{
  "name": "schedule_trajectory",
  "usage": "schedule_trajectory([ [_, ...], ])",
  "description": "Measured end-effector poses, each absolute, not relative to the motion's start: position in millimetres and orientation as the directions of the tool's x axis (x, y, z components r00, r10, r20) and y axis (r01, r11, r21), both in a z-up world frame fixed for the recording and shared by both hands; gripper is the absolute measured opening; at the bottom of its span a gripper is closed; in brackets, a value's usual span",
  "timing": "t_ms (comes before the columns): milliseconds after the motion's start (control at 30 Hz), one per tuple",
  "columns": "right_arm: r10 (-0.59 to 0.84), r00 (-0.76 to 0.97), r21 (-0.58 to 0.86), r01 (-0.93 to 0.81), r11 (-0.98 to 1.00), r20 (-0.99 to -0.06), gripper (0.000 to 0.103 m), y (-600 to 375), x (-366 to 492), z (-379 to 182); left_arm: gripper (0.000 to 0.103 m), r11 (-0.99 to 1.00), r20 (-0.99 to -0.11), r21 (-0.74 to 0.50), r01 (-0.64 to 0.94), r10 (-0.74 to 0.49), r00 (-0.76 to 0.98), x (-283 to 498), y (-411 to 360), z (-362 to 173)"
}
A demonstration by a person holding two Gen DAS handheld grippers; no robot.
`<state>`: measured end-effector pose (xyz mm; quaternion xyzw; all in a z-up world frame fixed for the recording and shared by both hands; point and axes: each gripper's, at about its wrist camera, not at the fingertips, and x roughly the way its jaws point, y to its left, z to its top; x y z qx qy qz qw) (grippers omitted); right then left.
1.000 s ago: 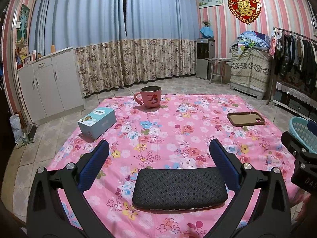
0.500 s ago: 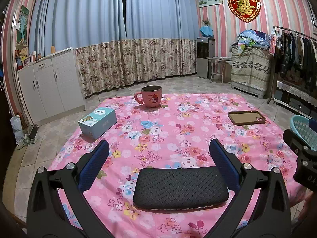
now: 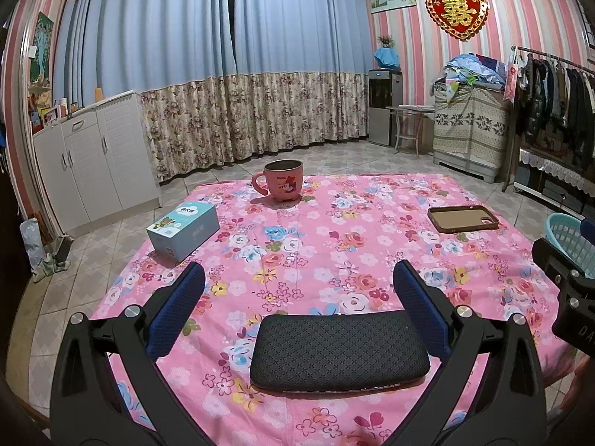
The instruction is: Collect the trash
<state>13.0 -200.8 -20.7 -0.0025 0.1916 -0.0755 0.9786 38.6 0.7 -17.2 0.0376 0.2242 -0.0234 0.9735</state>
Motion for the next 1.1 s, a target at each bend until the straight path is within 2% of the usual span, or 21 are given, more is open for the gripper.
schedule_trajectory([
  [1100, -0.152, 0.915, -0.034, 0.15, 0.988, -0.375, 0.098, -204.0, 12.8, -17.6, 0.098, 0.995, -0.437, 0.074, 0.065, -0.026, 0.899, 37.4, 1.2, -16.5],
])
